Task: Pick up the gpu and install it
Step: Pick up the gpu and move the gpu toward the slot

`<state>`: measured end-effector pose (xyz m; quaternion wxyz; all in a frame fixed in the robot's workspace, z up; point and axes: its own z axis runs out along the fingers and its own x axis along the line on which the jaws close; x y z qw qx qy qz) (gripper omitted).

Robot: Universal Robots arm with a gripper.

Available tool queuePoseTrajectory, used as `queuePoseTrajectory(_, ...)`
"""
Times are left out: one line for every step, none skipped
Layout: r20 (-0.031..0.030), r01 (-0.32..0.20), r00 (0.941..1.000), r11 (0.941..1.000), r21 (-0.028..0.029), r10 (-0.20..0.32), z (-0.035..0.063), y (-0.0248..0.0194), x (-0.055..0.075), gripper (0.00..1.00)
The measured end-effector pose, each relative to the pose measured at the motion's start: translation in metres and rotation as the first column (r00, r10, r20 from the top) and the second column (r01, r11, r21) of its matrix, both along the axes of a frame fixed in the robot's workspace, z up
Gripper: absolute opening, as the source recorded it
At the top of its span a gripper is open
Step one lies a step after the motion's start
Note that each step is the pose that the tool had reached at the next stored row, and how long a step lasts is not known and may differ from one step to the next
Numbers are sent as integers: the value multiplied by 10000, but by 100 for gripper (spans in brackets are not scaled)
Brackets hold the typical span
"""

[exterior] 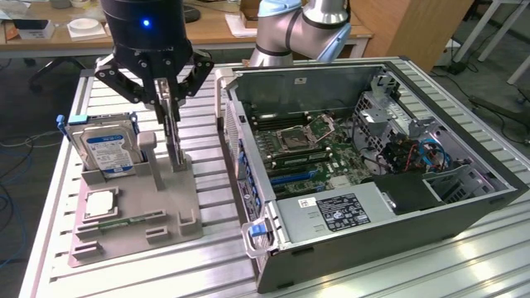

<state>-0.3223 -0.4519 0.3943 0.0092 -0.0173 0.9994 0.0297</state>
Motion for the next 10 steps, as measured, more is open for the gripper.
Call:
queuePoseTrajectory(0, 0, 10000, 10000, 0, 0, 16, 0, 0, 26)
queuePoseTrajectory(0, 0, 10000, 10000, 1, 0, 30, 0, 0, 26)
queuePoseTrajectory(0, 0, 10000, 10000, 0, 0, 45, 0, 0, 26)
queuePoseTrajectory(1, 0, 10000, 10000, 1, 0, 58, 0, 0, 26)
queuePoseTrajectory(-1, -1, 10000, 10000, -5, 1, 70, 0, 0, 26)
queuePoseTrajectory(1, 0, 10000, 10000, -15, 0, 74, 0, 0, 26)
queuePoseTrajectory(3, 1, 10000, 10000, -53, -1, 74, 1, -1, 26)
queuePoseTrajectory(2, 2, 10000, 9999, -138, -2, 76, 1, -1, 26)
queuePoseTrajectory(0, 0, 10000, 9997, -240, 0, 79, 0, -1, 26)
queuePoseTrajectory(-1, -1, 10000, 9994, -349, 1, 83, 0, 0, 26)
